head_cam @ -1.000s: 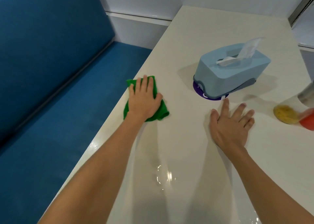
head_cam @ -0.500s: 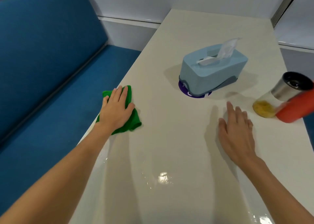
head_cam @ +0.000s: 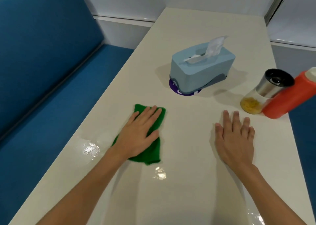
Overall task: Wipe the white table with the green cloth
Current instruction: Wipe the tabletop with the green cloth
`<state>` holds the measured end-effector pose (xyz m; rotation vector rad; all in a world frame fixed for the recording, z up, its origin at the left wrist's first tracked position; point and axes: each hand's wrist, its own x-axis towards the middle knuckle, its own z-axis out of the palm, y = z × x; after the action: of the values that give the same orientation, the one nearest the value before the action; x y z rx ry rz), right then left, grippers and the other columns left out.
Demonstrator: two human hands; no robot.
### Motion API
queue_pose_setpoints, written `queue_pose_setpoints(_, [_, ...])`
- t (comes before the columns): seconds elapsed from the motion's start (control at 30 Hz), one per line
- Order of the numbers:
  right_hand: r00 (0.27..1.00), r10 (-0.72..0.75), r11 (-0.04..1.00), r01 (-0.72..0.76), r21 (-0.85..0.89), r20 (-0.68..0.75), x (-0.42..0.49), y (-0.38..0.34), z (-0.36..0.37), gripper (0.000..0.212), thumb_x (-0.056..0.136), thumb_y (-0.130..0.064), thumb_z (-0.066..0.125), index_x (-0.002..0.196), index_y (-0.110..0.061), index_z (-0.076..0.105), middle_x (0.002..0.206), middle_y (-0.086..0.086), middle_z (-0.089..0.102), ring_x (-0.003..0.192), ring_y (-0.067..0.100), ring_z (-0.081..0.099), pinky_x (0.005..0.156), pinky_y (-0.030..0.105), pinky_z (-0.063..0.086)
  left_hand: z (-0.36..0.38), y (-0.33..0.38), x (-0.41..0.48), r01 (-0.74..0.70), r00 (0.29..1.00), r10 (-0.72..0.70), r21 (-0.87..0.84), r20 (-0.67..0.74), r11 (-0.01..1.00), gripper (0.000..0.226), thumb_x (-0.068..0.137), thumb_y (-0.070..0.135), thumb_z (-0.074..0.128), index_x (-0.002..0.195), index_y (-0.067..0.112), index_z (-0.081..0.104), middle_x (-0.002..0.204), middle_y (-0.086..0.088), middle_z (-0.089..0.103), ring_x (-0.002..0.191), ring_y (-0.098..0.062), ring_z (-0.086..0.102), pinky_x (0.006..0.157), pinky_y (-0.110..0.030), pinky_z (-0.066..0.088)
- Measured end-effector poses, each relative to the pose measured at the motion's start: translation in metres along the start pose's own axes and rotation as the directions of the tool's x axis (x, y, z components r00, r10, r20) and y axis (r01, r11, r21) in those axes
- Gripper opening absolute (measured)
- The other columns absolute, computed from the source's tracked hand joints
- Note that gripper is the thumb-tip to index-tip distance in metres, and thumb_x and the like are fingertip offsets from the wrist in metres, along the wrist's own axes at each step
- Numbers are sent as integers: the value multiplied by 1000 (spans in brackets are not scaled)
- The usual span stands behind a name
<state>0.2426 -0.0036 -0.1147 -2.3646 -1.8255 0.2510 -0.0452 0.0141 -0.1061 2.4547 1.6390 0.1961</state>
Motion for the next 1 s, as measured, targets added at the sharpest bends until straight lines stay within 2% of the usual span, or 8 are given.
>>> queue_pose_setpoints(0.1, [1000, 2, 1000, -2, -3, -1, 0, 0, 1, 59, 99, -45, 13, 153, -25, 2, 161, 7, -2, 146, 34, -5, 117, 46, -2, -8, -34, -12, 134, 990, -133, 11, -38, 991, 68, 91, 55, 19, 154, 31, 6, 160, 13, 5, 146, -3, 4, 117, -33, 5])
queue_pose_setpoints(0.2, [1000, 4, 1000, -4, -1, 1, 1, -2, 2, 59, 100, -45, 13, 153, -24, 2, 161, 7, -3, 146, 34, -5, 117, 46, -3, -9, -48, 15, 327, 942, -324, 17, -94, 945, 74, 87, 55, 15, 154, 23, 11, 161, 3, 11, 146, -14, 10, 117, -41, 8])
queue_pose_setpoints(0.3, [1000, 2, 1000, -2, -2, -6, 2, -1, 2, 58, 100, -44, 14, 153, -23, 2, 161, 7, -3, 146, 36, -6, 117, 47, -3, 0, -27, 60, 474, 874, -470, 7, -128, 880, 68, 94, 46, 25, 153, 15, 13, 160, -6, 15, 146, -22, 12, 117, -47, 10])
queue_pose_setpoints(0.43, [1000, -2, 1000, 2, 6, -6, 1, -1, 2, 58, 101, -42, 15, 153, -23, 2, 161, 8, -3, 146, 36, -6, 117, 46, -4, 14, 35, 92, 418, 904, -416, 6, -95, 908, 66, 96, 43, 24, 154, 16, 9, 161, -5, 10, 147, -21, 9, 118, -45, 7])
queue_pose_setpoints(0.57, [1000, -6, 999, 5, 40, 23, 2, 0, -1, 57, 101, -43, 15, 153, -24, 2, 161, 6, -4, 146, 33, -8, 118, 45, -5, 21, 82, 57, 184, 982, -184, 5, -46, 983, 71, 89, 48, 11, 154, 20, 10, 161, -1, 10, 148, -18, 7, 117, -40, 3])
queue_pose_setpoints(0.67, [999, -28, 990, 24, 138, 32, 2, 5, -15, 54, 101, -40, 16, 153, -24, 11, 161, 6, 4, 147, 29, -2, 117, 43, -1, 17, 71, 12, 31, 1000, -31, -7, -4, 999, 68, 91, 50, 15, 154, 27, 6, 161, 9, 3, 147, -8, 1, 118, -33, 0])
queue_pose_setpoints(0.8, [996, -67, 984, 75, 162, -57, -1, 32, -33, 51, 102, -35, 19, 150, -20, 28, 157, 10, 23, 145, 30, 15, 117, 45, 8, 9, 35, 3, 185, 981, -185, -7, -60, 983, 72, 88, 53, 17, 154, 24, 11, 161, 6, 12, 146, -10, 10, 118, -40, 10])
queue_pose_setpoints(1.0, [1000, -22, 999, 22, 30, 16, -14, 74, -25, 57, 100, -41, 12, 153, -22, 7, 161, 6, 3, 147, 30, -2, 117, 46, -3, 19, 74, 83, 493, 862, -494, -43, -110, 869, 70, 92, 45, 20, 153, 11, 12, 160, -9, 14, 147, -25, 11, 117, -48, 8])
